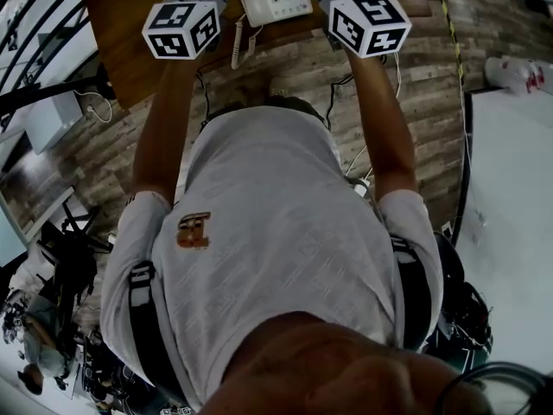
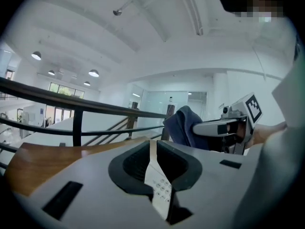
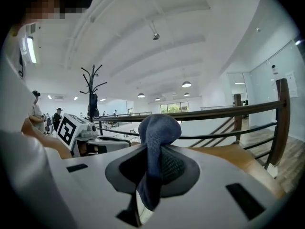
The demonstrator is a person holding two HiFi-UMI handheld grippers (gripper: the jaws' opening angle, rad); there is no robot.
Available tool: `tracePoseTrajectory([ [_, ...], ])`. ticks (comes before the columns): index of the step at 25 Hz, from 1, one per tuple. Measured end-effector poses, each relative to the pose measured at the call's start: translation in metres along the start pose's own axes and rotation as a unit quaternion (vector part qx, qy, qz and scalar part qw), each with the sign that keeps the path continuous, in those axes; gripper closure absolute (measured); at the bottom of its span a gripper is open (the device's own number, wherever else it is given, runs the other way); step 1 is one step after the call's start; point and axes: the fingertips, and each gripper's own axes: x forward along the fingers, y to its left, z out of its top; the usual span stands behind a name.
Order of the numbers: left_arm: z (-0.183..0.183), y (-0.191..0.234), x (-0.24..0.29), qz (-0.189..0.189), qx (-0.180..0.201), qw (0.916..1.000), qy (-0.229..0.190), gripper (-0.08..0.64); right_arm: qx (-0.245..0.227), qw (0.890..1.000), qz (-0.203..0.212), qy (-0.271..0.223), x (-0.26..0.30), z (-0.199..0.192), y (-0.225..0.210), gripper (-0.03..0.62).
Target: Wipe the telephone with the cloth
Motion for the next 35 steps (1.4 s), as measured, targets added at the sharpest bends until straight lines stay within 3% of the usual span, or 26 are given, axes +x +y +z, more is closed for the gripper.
tracePoseTrajectory([
  [7,0.055,-0.027,-0.027,-0.031,0.045,0.9938,-0.097,0.528,-0.011,0.995,0.023,-0.096,-0.021,0.046,0.025,0.520],
  [13,0.076,-0.043,-0.047,-0.045,0.066,0.9861,-0.146,0.538,-0.043,0.983,0.049,-0.173,-0.043,0.068,0.051,0.520],
  [20,0.085,-0.060,-0.055,-0.061,0.091,0.9813,-0.158,0.541,-0.041,0.977,0.056,-0.200,-0.052,0.067,0.068,0.520],
  [35,0.083,-0.059,-0.055,-0.063,0.081,0.9818,-0.159,0.541,-0.041,0.976,0.039,-0.208,-0.054,0.065,0.068,0.522],
])
